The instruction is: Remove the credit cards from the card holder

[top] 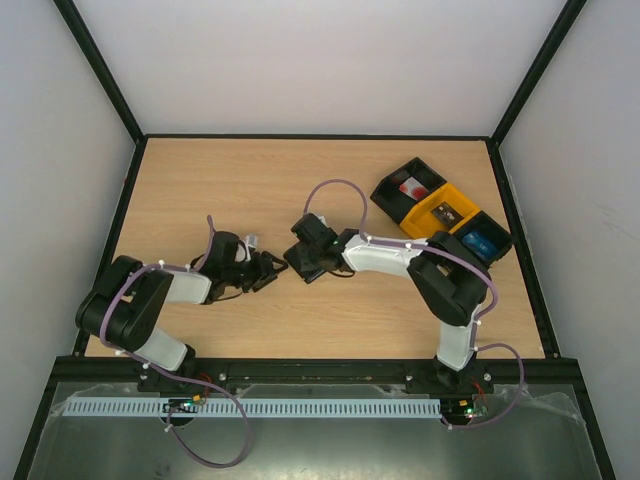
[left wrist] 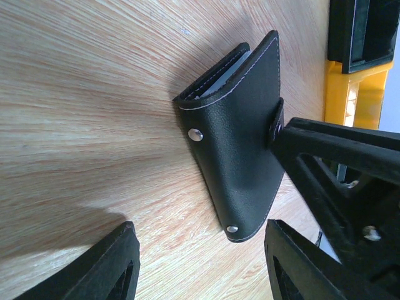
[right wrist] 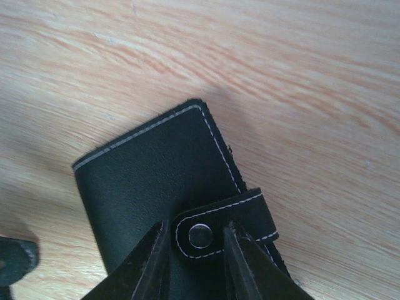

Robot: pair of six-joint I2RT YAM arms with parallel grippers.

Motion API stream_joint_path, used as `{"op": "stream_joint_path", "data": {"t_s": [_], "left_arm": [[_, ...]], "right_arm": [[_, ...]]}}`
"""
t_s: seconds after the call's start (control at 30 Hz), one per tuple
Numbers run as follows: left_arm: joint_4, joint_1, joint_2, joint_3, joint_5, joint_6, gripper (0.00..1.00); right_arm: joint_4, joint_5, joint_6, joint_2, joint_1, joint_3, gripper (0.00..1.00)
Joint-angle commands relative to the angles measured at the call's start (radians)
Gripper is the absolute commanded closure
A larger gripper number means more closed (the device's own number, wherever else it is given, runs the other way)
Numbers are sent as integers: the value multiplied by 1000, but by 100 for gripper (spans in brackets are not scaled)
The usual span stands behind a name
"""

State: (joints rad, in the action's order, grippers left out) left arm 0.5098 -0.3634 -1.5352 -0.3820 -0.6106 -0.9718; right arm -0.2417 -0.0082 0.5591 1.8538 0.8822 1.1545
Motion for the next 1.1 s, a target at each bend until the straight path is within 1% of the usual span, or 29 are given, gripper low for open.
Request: {"op": "stream_joint_path", "data": {"t_s": [0.0,0.17,0.3,0.47,0.57,0.6,0.87,1.07], "left_arm": [[-26,6,-22,20,-7,13,43],[-21,6,-28,27,-10,13,44],[-20,6,-35,26,-10,7,44],[-20,5,-36,23,-13,6,44],[-22,3,-33,24,-13,1,44],[-21,2,-32,23,-12,1,44],[-32,-11,-37,30,-5,11,44],[-51,-24,-48,6,-8,32,46]], "right_arm": [[-52,33,-30,38,13,16,76],[-85,48,-50,76,23,26,75],[-107,98,-50,94,33,39,77],[-146,147,-54,108,43,53,83],[-146,175,-43,107,44,51,94],[-139,177,-40,102,46,47,97],[-70,167,-17,25,44,-29,98],[90,54,13,-67,44,-153,98]]}}
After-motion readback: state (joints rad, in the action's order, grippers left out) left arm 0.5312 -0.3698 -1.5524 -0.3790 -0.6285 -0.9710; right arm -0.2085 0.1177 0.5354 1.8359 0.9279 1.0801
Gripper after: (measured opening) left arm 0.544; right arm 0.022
